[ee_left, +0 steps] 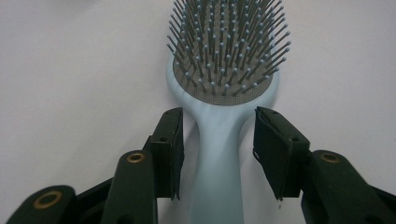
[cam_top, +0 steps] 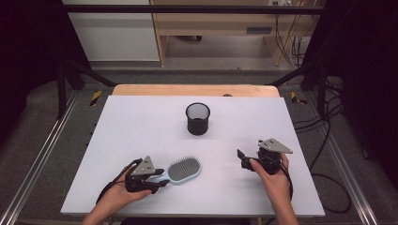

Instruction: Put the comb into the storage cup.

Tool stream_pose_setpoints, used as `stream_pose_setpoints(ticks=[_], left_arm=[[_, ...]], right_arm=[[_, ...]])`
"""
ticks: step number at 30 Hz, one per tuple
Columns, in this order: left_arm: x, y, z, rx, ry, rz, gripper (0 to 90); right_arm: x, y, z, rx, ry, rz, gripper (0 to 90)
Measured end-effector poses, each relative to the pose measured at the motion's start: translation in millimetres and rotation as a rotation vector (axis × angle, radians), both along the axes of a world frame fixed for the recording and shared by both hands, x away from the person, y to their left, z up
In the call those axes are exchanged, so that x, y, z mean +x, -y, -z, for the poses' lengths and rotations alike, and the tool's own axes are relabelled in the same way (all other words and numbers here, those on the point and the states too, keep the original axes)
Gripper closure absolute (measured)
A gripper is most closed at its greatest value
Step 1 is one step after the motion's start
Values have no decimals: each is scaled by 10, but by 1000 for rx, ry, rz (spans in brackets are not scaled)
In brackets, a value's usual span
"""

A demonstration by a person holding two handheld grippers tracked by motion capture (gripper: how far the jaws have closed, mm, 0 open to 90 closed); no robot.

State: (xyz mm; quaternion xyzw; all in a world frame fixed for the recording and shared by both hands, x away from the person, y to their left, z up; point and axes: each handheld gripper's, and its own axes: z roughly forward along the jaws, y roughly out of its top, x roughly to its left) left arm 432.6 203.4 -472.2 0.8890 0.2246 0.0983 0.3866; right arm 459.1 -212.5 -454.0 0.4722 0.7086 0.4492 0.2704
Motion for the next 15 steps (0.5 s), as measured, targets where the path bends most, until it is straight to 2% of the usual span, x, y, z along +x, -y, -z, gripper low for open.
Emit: stream_pose_setpoints(ticks=[5,15], left_arm=[[4,18,3,14,-1,15,575],[15,41,19,38,-8,21,595]], right_arm=[[1,-1,1,0,-2,1,78],[1,-3,3,-2,-4,0,79]])
